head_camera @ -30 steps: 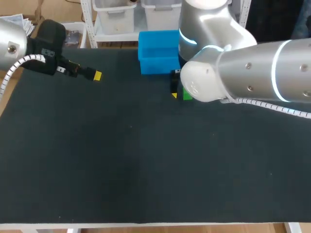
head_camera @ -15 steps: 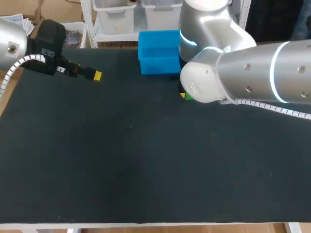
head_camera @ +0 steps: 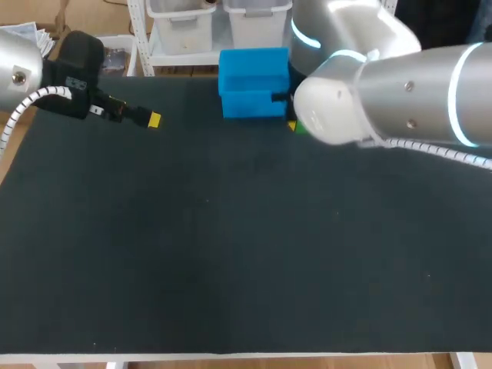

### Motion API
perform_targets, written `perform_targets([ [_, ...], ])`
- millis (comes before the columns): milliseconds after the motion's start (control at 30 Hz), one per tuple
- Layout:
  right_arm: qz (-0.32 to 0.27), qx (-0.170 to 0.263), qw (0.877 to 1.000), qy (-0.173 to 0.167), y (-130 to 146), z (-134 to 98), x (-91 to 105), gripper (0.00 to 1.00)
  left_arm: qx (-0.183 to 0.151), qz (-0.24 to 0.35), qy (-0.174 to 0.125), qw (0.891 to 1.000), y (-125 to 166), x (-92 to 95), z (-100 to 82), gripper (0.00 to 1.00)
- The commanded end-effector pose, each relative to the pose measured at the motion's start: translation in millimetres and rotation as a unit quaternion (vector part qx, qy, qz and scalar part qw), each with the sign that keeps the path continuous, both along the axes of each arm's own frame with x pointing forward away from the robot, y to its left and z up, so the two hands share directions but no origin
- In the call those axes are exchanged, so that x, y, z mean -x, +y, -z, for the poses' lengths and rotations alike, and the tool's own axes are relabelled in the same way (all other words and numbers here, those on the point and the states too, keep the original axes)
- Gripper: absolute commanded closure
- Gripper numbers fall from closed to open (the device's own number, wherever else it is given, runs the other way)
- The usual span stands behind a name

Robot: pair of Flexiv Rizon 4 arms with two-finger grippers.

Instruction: Use the left arm to pick the red cube and place it into the blue plastic box first, then use the right arm to grasp the green cube and put it into the same blue plastic box after the first action is fully finished.

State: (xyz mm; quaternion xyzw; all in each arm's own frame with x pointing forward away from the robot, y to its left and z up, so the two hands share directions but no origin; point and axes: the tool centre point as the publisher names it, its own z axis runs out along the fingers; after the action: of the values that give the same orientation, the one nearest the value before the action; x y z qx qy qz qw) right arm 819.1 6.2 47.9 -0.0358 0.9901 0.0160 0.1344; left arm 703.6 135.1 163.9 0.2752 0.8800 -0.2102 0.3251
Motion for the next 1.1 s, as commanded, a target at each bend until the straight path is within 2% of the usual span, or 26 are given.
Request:
perform_targets([
  [33,-0.004,0.002,0.999,-0.033,-6.7,-45.8,16.8,1.00,0.005,0.003,-0.003,1.000,2.2,0.1,1.6,0.00],
  [200,-0.010,0.002,0.999,-0.049,-4.2,-68.5,15.0,1.00,0.005,0.003,-0.003,1.000,2.2,0.1,1.6,0.00],
  [467,-0.018,-0.008,0.998,-0.063,1.4,-85.2,14.1,1.00,0.005,0.003,-0.003,1.000,2.2,0.1,1.6,0.00],
  [800,-0.038,-0.058,0.990,-0.122,3.9,-106.9,6.6,1.00,0.005,0.003,-0.003,1.000,2.2,0.1,1.6,0.00],
  [1100,-0.068,-0.088,0.979,-0.173,2.2,-108.4,-5.7,1.00,0.005,0.003,-0.003,1.000,2.2,0.1,1.6,0.00],
])
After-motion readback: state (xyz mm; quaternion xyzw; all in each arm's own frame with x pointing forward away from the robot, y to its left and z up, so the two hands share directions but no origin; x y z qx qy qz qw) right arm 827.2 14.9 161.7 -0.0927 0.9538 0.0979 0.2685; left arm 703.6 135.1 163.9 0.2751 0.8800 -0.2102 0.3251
